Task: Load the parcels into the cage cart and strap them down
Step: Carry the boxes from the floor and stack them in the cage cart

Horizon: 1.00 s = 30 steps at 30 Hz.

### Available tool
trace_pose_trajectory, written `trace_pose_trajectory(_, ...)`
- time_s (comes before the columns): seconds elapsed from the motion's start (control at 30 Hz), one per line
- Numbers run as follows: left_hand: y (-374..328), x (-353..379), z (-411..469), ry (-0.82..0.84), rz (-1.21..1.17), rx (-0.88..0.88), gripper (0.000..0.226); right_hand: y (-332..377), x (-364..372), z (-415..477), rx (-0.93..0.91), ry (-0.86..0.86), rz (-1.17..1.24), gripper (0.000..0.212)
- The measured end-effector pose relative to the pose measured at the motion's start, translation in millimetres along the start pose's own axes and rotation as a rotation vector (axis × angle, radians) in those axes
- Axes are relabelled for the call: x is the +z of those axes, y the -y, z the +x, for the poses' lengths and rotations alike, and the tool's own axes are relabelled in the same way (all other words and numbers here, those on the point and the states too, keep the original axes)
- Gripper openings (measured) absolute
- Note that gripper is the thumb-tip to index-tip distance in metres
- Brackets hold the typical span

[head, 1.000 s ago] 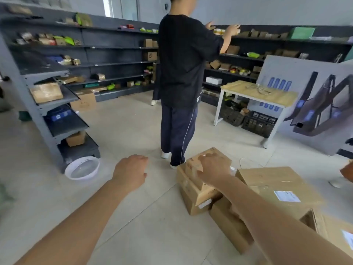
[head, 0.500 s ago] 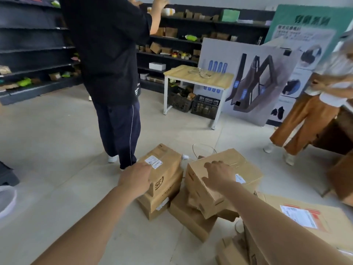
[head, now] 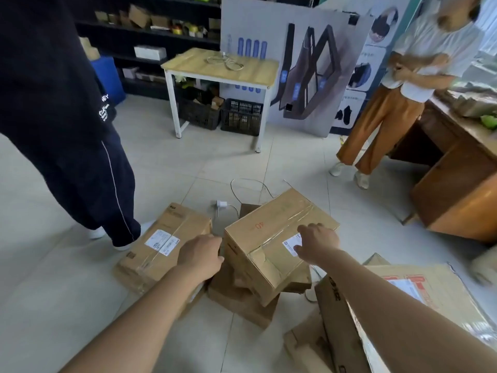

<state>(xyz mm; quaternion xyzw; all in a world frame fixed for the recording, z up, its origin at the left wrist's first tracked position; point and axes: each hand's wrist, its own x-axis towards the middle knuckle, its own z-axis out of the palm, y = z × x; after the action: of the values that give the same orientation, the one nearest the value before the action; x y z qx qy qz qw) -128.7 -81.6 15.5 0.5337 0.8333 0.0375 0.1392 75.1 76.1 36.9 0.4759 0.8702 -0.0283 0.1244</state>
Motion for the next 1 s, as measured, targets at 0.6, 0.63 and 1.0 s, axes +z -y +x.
trace_pose_trajectory(0.6, -71, 176, 198, 0.262, -0.205, -0.417, 0.041, -132, 128, 222, 0.119, 0.251, 0.044, 0.042)
trace_pose_trajectory(0.63, -71, 188, 206, 0.268, -0.25, -0.5, 0.05, -136, 139, 234, 0.13, 0.251, 0.049, 0.043)
trace_pose_trajectory(1.0, -47, 293, 264, -0.033, -0.936, -0.808, 0.109, -174, 229, 340, 0.216, 0.144, 0.135, 0.063)
